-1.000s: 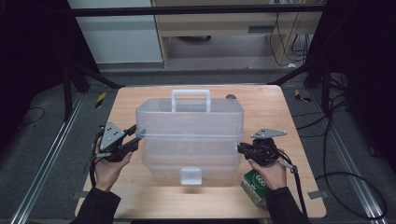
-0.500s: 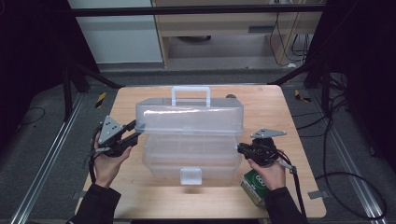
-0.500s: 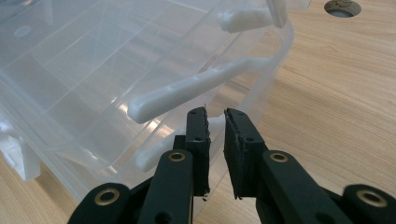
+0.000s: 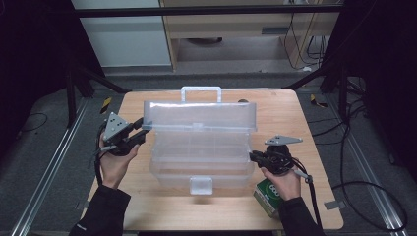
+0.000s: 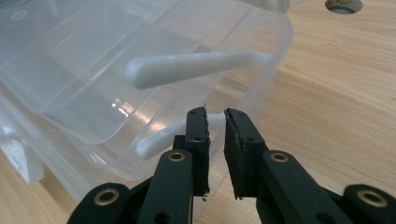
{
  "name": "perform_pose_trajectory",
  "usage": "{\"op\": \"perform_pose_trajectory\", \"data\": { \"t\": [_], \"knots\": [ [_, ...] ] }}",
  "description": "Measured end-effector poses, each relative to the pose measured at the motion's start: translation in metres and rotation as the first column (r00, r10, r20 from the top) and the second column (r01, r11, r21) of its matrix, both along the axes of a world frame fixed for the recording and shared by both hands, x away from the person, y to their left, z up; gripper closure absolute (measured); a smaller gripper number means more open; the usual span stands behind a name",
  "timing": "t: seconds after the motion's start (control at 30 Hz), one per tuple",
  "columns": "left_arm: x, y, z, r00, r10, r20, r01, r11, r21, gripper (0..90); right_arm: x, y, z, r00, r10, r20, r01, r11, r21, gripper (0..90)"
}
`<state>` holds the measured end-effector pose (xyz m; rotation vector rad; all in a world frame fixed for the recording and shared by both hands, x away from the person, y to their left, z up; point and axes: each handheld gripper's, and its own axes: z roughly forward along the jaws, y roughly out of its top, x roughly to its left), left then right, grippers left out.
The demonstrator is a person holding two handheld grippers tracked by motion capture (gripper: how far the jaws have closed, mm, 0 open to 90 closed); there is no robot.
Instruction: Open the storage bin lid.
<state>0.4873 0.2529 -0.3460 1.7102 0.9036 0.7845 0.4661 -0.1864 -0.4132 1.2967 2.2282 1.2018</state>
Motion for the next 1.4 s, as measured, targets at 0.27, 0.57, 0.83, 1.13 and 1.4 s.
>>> {"op": "perform_pose_trajectory", "data": {
  "t": [0.27, 0.57, 0.83, 1.13, 1.4],
  "knots": [
    [0.005, -0.002, 0.005, 0.9998, 0.018, 0.006, -0.018, 0.9998, -0.002, 68.0, 0.000, 0.000, 0.000, 1.0000, -0.003, 0.001, 0.003, 1.0000, -0.003, 79.4],
    [0.013, -0.003, 0.011, 0.9996, 0.028, 0.008, -0.028, 0.9996, 0.006, 68.5, 0.000, 0.002, -0.001, 0.9999, -0.009, 0.014, 0.009, 0.9999, -0.014, 78.3],
    [0.021, -0.005, 0.017, 0.9992, 0.039, 0.009, -0.039, 0.9992, 0.009, 69.0, 0.000, 0.003, -0.001, 0.9999, -0.016, 0.004, 0.016, 0.9998, -0.008, 78.4],
    [0.029, -0.006, 0.020, 0.9986, 0.052, 0.004, -0.052, 0.9983, 0.024, 72.2, 0.000, 0.002, -0.002, 0.9997, -0.022, 0.004, 0.022, 0.9997, -0.006, 77.9],
    [0.037, -0.006, 0.023, 0.9981, 0.061, -0.006, -0.061, 0.9980, 0.018, 74.1, 0.000, 0.003, -0.002, 0.9994, -0.034, -0.007, 0.034, 0.9994, 0.008, 77.2]
  ]
}}
